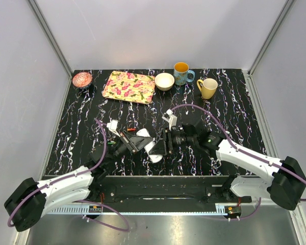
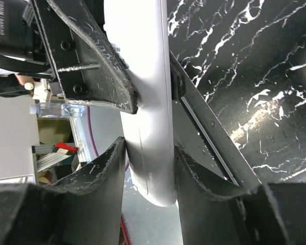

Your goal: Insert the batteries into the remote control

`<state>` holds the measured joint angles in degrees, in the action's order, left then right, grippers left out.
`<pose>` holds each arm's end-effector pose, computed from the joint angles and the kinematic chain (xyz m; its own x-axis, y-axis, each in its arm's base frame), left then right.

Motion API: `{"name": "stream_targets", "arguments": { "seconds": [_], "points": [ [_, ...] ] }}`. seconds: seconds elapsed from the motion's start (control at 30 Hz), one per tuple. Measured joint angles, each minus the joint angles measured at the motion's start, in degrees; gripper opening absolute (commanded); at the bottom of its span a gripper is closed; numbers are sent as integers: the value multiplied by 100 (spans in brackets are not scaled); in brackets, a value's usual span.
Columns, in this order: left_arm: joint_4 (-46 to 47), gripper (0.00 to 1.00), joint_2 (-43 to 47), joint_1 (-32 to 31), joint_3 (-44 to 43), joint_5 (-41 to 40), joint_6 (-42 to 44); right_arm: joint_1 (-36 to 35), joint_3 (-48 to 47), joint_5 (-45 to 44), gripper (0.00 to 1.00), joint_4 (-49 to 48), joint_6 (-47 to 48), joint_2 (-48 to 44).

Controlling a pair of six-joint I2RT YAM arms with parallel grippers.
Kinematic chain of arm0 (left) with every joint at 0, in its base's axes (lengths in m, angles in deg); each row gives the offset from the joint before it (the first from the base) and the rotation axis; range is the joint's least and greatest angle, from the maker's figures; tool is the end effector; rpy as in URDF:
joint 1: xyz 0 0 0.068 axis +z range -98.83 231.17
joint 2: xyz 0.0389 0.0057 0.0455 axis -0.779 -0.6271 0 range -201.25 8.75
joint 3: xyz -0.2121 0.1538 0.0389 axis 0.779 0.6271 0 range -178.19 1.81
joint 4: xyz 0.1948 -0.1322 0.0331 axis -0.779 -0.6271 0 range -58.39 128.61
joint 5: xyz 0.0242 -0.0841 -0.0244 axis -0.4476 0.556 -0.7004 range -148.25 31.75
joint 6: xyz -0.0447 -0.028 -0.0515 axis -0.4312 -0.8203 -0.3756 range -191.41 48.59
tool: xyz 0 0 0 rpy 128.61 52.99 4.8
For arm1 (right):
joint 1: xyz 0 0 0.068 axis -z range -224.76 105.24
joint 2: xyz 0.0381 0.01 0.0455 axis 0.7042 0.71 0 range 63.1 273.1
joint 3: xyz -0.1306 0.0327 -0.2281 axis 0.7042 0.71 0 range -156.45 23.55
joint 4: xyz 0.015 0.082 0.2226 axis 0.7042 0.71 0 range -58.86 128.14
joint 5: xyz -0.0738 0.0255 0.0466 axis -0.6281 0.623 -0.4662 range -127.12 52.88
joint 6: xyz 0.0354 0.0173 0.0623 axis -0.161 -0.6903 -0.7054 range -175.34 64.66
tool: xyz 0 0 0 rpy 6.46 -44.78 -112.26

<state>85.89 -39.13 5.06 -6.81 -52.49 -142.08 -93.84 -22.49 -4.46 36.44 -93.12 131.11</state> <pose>0.1275 -0.1413 0.2297 -0.7095 -0.6167 -0.3410 0.3515 0.1097 -0.9298 0.1465 0.2199 0.2666 -0.8194 -0.1576 -0.5511 -0.5672 0.3615 0.7400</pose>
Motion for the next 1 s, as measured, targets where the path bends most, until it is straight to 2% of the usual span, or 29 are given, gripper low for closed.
{"name": "stream_targets", "arguments": {
  "seconds": [0.1, 0.17, 0.27, 0.37, 0.43, 0.53, 0.63, 0.7, 0.77, 0.8, 0.87, 0.9, 0.93, 0.97, 1.0],
  "points": [
    [164, 0, -35, 0, 0, 7, -37, 68, 98, 208, 5, -302, -155, 4],
    [278, 0, -46, 0, 0, 11, -57, 87, 162, 330, 0, -498, -249, 20],
    [382, 0, -61, 0, 0, 11, -94, 92, 251, 518, 0, -758, -365, 55],
    [382, 5, -61, 0, 0, 7, -125, 94, 284, 629, 0, -835, -415, 61],
    [369, 0, -59, 0, 2, -9, -140, 94, 284, 647, 0, -852, -415, 59],
    [396, 0, -39, 0, 63, -46, -210, 94, 293, 640, 1, -828, -409, -20],
    [483, 0, -4, -2, 81, -42, -245, 98, 295, 643, 45, -782, -409, -133],
    [503, 0, 0, 0, 81, -44, -243, 105, 295, 645, 55, -780, -415, -149],
    [483, 0, 9, 0, 81, -46, -229, 109, 295, 640, 72, -756, -450, -151],
    [468, 0, 11, 0, 81, -52, -225, 109, 295, 632, 73, -756, -476, -155],
    [442, 0, 15, 0, 81, -66, -223, 114, 293, 595, 72, -739, -509, -175],
    [428, 0, 17, 0, 81, -70, -223, 116, 293, 588, 68, -737, -511, -192],
    [411, 0, 17, 0, 81, -74, -221, 120, 293, 590, 60, -730, -518, -208],
    [374, 0, 26, 0, 81, -76, -216, 120, 293, 592, 39, -728, -522, -216],
    [339, 0, 31, 0, 81, -81, -199, 120, 293, 595, 30, -728, -540, -216]
  ]
}}
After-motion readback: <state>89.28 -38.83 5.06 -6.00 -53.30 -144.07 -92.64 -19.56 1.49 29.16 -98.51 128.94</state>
